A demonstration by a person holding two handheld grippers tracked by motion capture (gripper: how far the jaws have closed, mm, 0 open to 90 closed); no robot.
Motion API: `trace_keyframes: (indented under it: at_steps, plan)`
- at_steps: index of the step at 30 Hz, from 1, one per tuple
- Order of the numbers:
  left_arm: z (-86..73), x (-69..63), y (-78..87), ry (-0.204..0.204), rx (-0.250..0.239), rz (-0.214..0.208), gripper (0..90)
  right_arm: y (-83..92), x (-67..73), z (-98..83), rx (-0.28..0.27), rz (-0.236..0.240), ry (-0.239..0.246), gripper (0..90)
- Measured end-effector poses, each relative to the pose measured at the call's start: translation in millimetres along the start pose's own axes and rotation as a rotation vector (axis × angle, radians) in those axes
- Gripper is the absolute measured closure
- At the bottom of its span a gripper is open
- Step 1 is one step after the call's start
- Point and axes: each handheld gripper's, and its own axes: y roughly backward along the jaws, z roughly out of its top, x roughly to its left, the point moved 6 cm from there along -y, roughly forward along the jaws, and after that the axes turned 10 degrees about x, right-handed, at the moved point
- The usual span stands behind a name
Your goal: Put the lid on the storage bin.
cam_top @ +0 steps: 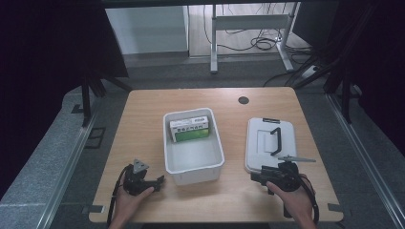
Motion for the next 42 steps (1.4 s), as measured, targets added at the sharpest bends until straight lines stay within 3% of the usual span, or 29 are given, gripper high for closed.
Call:
trace_keyframes:
  at_steps: [5,14,29,42]
  plan:
    - [-1.2,0.0,1.2,0.014,-0.004,0.009,12.3,-3.4,3.2,0.8,0.008,0.003,0.002,40.0]
    - [-3.4,0.7,2.7,0.003,-0.006,0.001,13.1,-7.4,15.5,6.3,0.032,0.012,0.033,40.1]
    - [-5.1,1.2,4.0,0.003,-0.009,-0.001,14.2,24.8,15.5,19.1,-0.032,0.024,0.026,40.4]
    - [-6.2,2.4,4.9,-0.002,-0.009,-0.003,14.6,30.0,17.8,42.7,-0.001,-0.019,0.016,40.6]
